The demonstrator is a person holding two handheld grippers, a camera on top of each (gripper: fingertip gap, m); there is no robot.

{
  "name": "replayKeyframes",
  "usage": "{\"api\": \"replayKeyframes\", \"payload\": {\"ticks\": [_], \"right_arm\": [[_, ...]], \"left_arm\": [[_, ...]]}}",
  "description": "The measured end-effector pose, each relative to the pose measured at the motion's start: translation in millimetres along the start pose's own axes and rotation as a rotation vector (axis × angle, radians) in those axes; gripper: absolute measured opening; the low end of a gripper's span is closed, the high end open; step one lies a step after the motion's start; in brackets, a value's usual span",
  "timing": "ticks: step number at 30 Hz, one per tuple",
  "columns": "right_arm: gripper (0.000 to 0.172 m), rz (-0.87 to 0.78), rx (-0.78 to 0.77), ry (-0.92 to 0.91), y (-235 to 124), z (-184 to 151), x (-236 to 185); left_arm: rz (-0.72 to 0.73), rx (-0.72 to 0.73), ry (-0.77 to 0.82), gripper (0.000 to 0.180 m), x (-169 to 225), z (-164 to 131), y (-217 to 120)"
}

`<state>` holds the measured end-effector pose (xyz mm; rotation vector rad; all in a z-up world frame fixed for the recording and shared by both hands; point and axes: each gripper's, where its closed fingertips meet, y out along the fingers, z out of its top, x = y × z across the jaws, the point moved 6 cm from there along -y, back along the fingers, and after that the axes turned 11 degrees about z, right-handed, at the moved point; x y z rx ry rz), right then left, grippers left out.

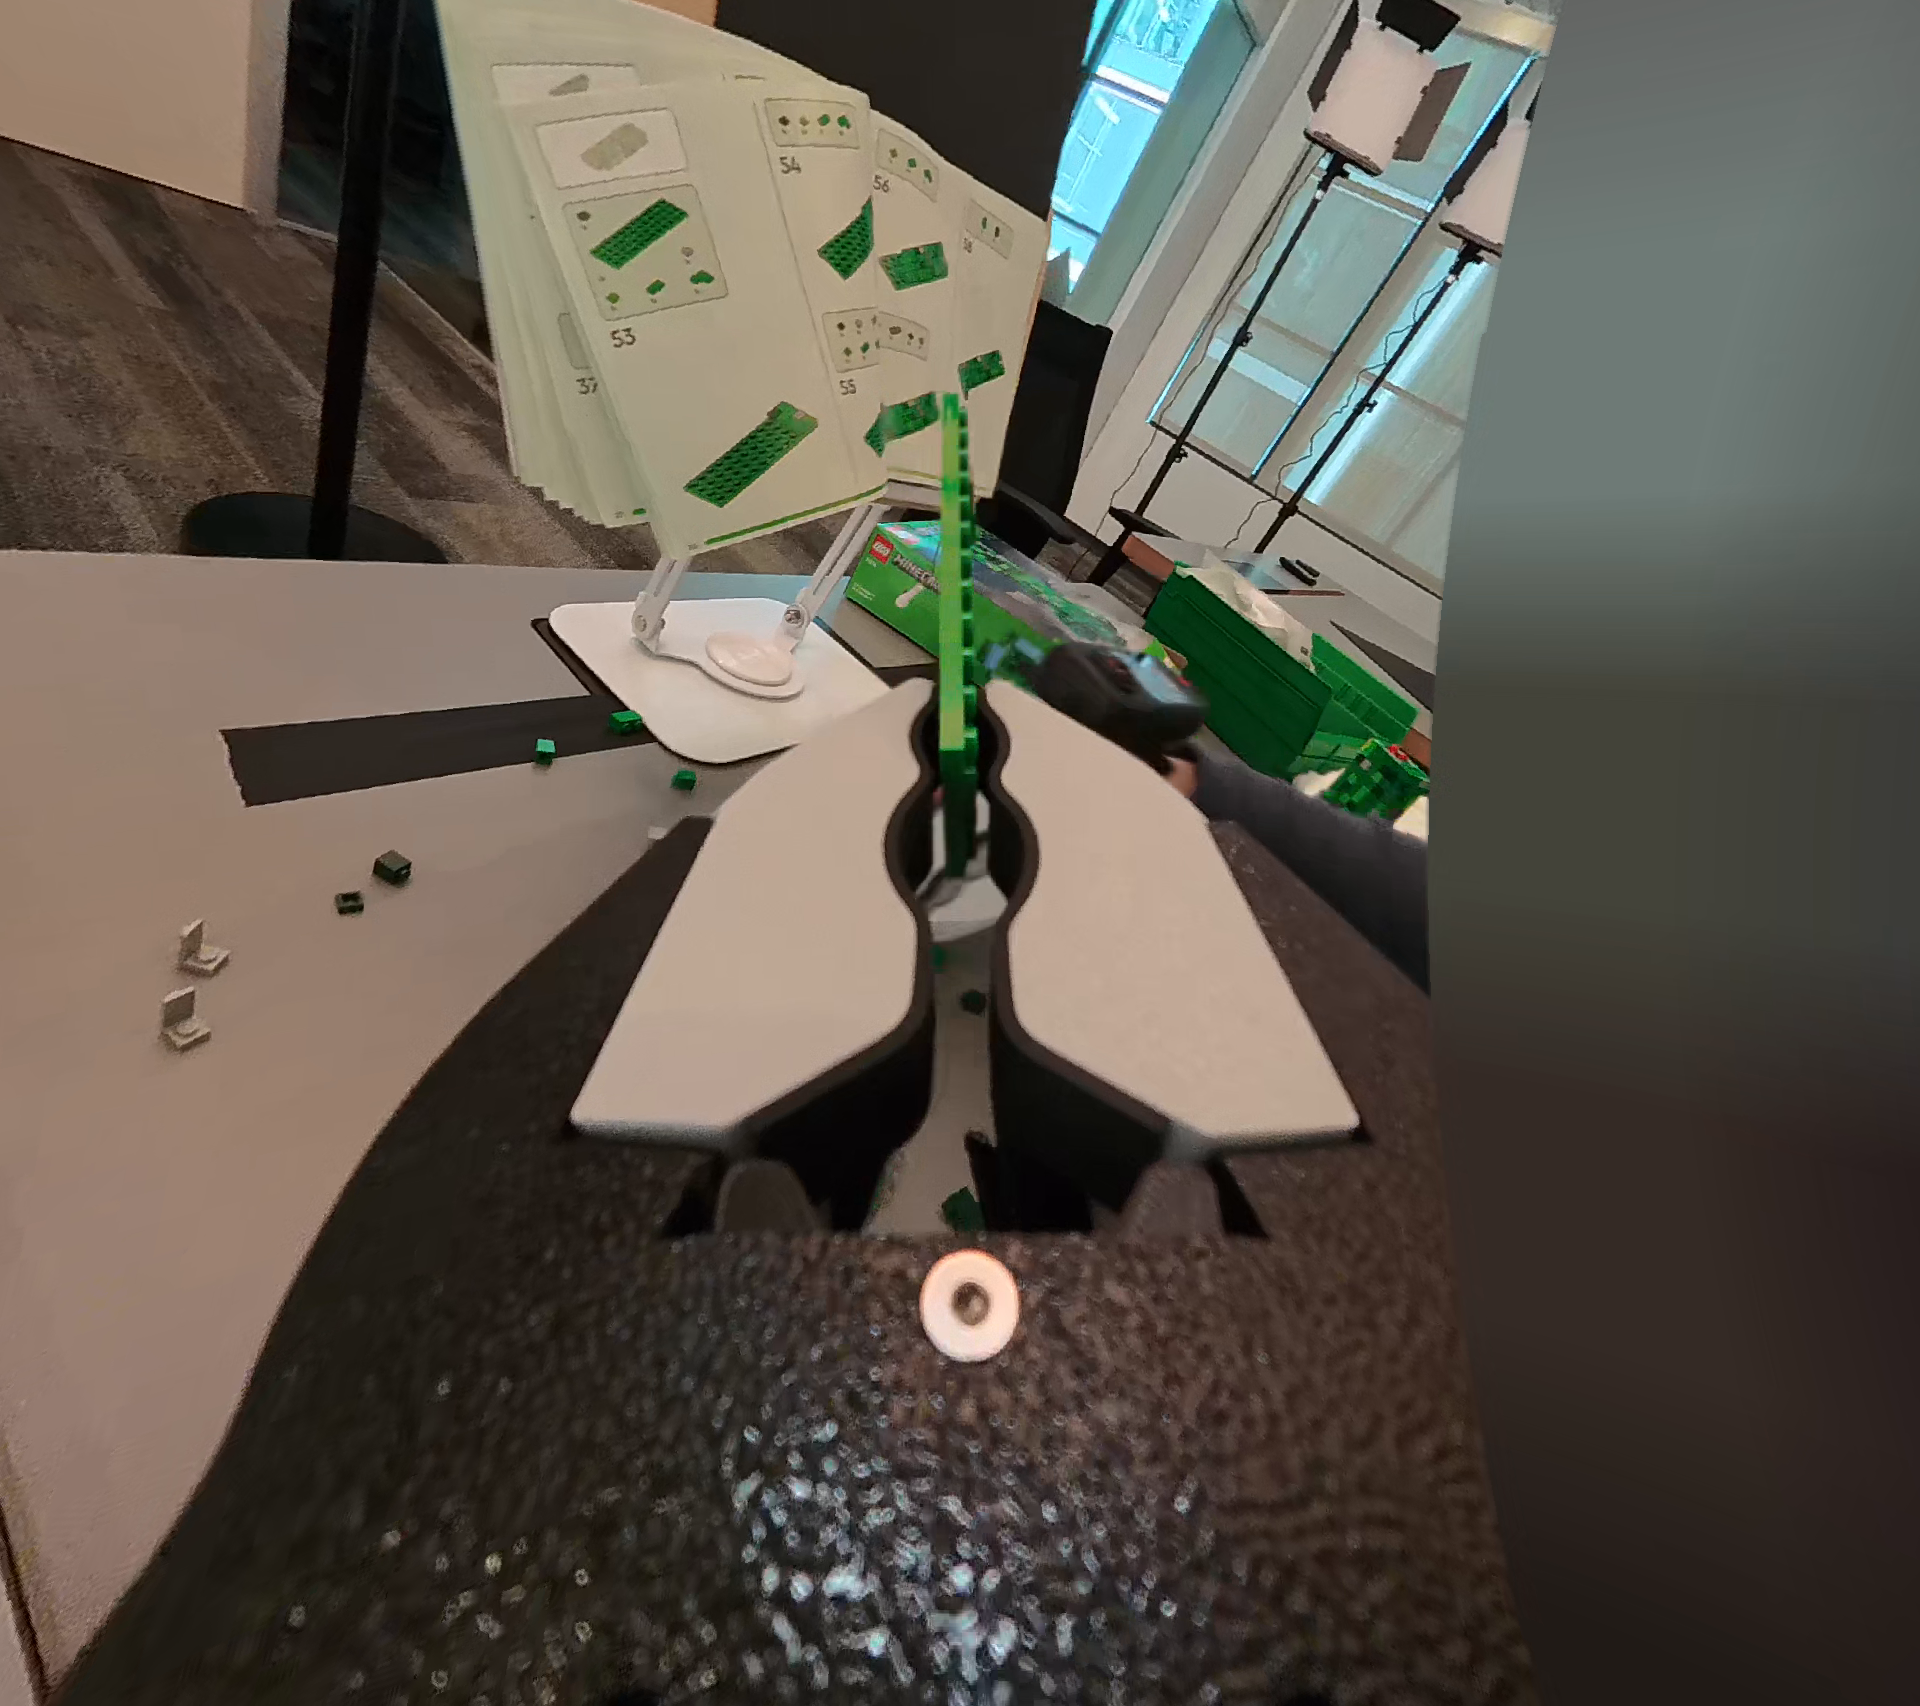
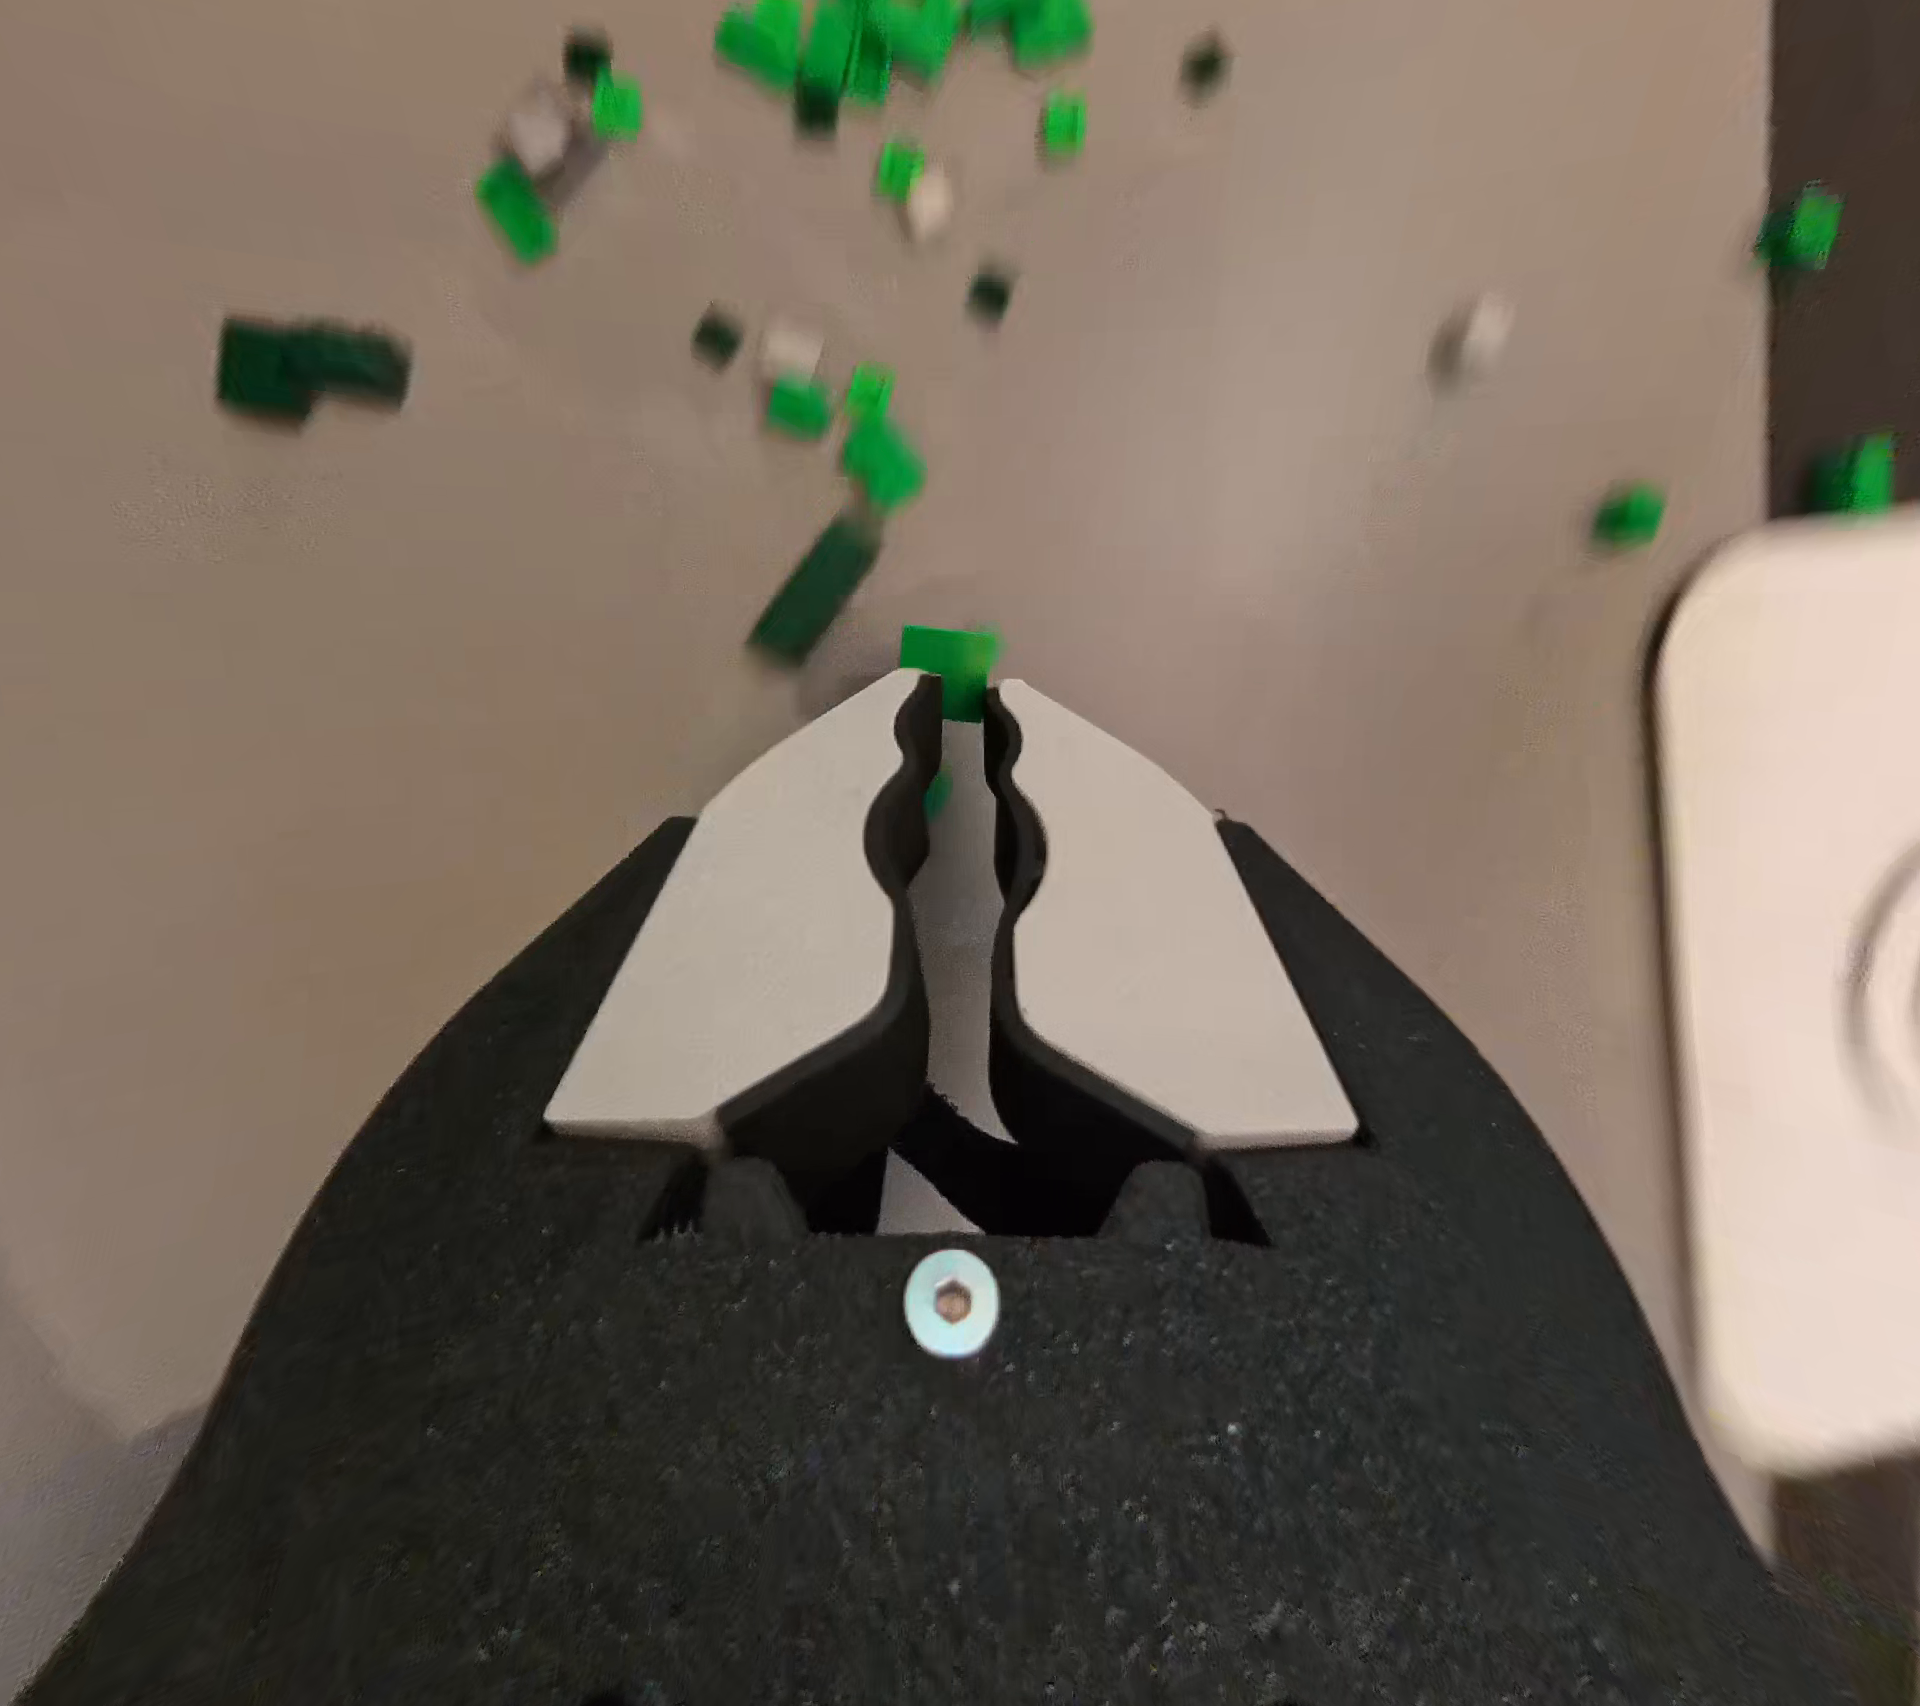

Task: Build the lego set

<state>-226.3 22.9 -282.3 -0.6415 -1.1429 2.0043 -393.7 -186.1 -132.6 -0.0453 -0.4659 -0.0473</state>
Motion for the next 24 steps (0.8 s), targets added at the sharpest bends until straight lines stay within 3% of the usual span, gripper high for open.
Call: {"api": "replayKeyframes", "payload": {"ticks": [3, 6, 13, 17, 24], "right_arm": [[0.007, -0.076, -0.021, 0.162, -20, -58, -49], [0.007, -0.152, -0.052, 0.253, -28, -86, -81], [0.02, -0.179, 0.021, 0.171, -33, -94, -94], [0.027, -0.057, 0.069, 0.194, -29, -101, -99], [0.023, 0.093, 0.166, 0.249, -28, -101, -111]], "left_arm": [[-0.038, -0.011, 0.013, 0.004, 10, 0, 2], [-0.064, -0.038, 0.024, 0.004, 17, -1, 7], [-0.083, -0.1, 0.075, 0.004, 36, -6, 20], [-0.097, -0.109, 0.084, 0.004, 39, -7, 22], [-0.137, -0.129, 0.074, 0.004, 42, -10, 26]]}}
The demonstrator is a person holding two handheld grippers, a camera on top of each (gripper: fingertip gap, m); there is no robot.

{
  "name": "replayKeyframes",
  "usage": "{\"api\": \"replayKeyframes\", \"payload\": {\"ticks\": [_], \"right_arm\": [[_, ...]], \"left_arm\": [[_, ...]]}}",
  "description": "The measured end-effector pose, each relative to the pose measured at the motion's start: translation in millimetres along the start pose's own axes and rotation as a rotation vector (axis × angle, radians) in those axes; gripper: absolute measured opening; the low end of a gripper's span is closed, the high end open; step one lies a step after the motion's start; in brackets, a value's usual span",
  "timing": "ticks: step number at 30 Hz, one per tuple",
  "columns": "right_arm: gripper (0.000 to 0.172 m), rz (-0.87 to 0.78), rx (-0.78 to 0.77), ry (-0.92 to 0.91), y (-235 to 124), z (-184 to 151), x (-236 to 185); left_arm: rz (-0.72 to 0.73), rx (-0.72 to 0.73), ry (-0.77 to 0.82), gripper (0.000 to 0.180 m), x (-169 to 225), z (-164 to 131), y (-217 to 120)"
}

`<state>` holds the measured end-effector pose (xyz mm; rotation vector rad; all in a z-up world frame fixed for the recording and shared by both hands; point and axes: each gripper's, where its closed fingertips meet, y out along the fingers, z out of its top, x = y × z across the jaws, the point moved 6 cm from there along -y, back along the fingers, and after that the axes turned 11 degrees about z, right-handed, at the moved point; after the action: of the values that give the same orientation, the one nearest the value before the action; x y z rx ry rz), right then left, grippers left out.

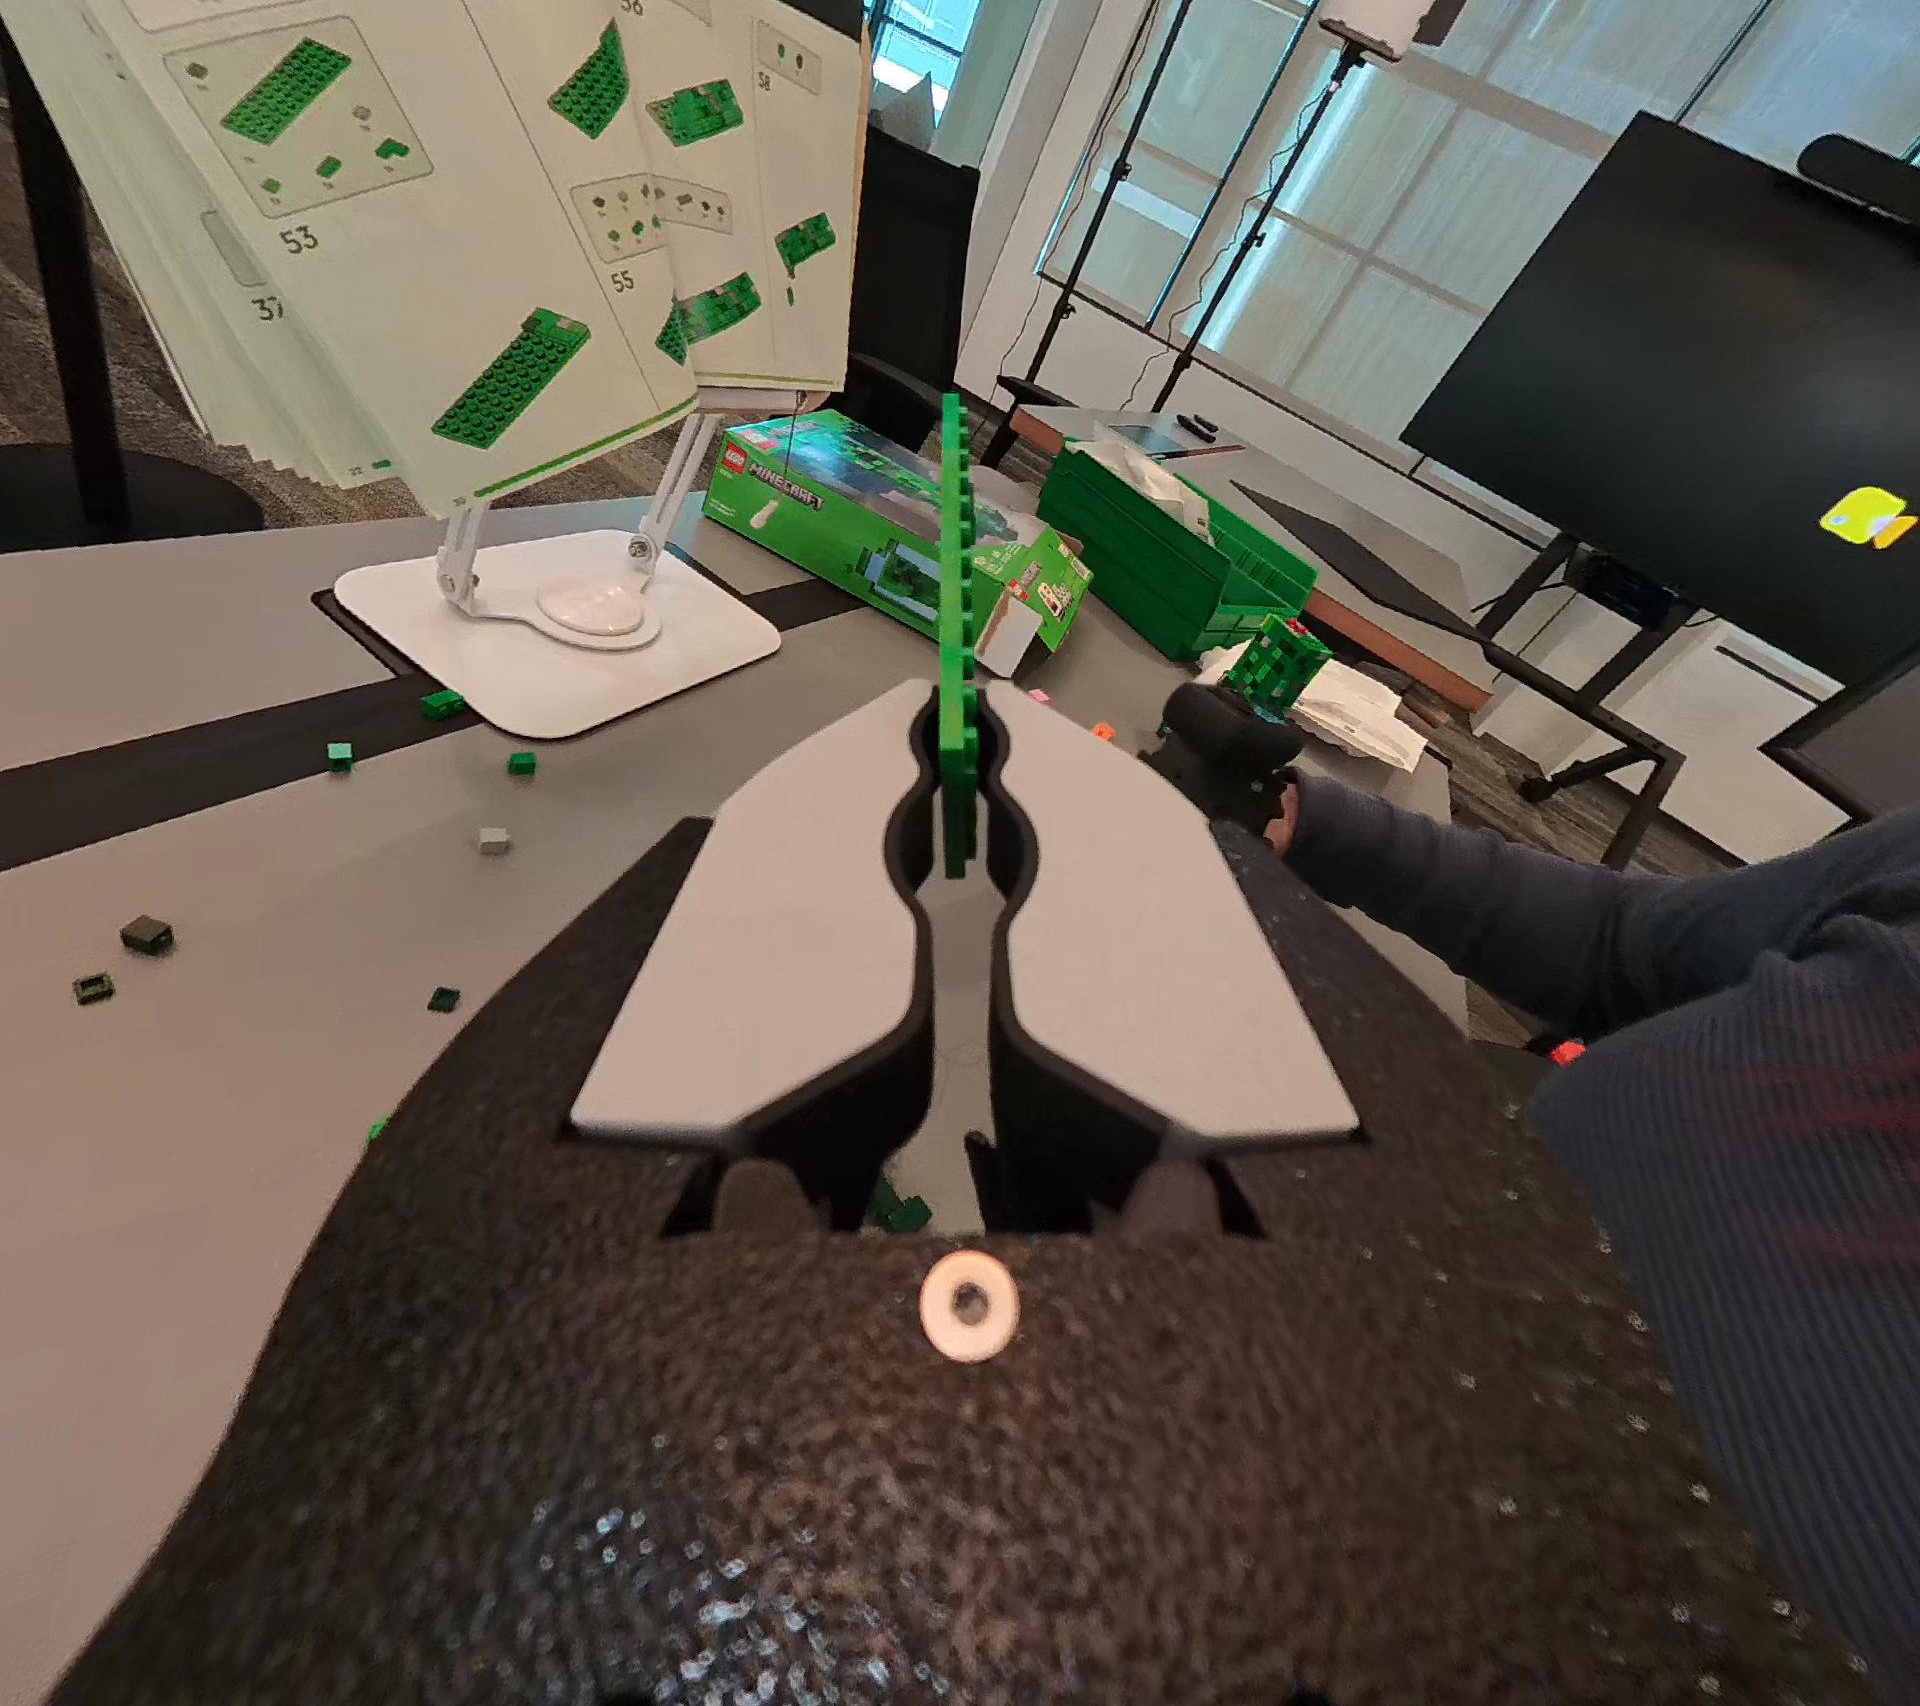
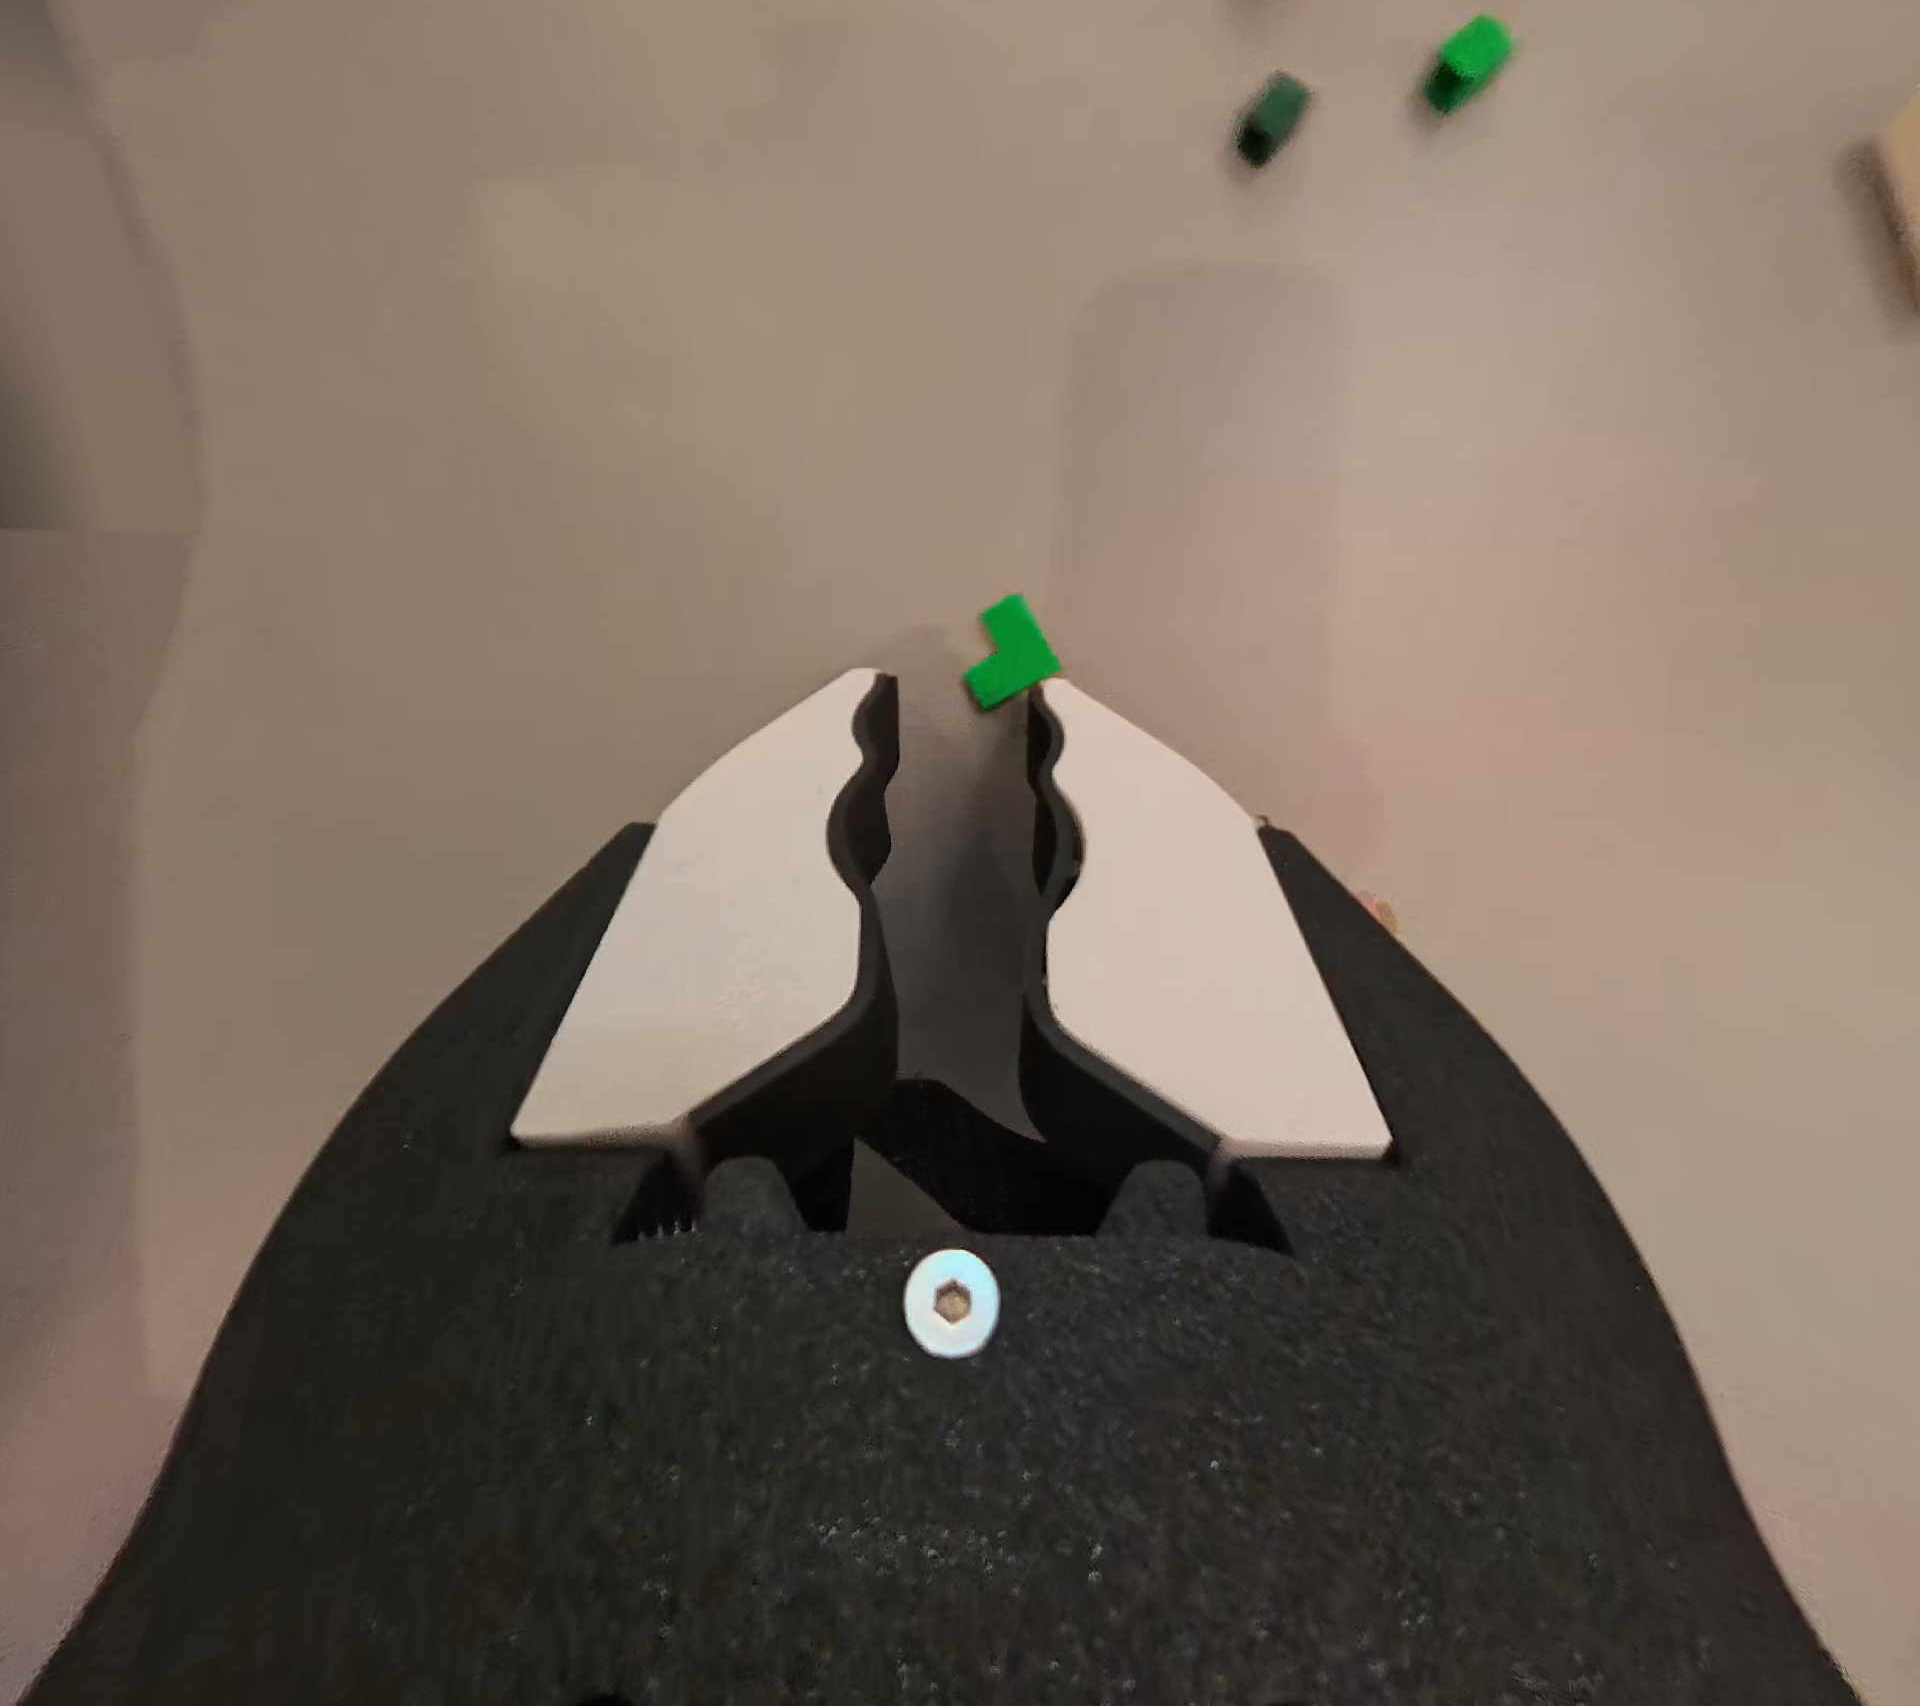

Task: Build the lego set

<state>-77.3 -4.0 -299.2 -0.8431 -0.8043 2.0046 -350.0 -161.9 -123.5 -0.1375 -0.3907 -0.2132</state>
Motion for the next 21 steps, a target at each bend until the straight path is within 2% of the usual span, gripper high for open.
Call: {"api": "replayKeyframes", "payload": {"ticks": [2, 6, 11, 16, 21], "right_arm": [[0.025, 0.057, 0.019, -0.022, 3, 4, -12], [0.025, -0.012, 0.079, -0.159, -10, 11, -2], [0.024, 0.03, -0.03, -0.196, 3, 8, 4], [0.016, -0.002, -0.051, -0.252, 9, 7, 3], [0.016, -0.056, -0.045, -0.248, 13, 9, -1]], "left_arm": [[-0.014, -0.005, -0.004, 0.004, 0, 0, 1], [-0.04, -0.012, -0.007, 0.004, 2, -2, 2], [-0.068, -0.023, 0.0, 0.004, 6, -2, 6], [-0.075, -0.031, 0.002, 0.004, 7, -3, 9], [-0.084, -0.007, -0.011, 0.004, 6, -2, 11]]}}
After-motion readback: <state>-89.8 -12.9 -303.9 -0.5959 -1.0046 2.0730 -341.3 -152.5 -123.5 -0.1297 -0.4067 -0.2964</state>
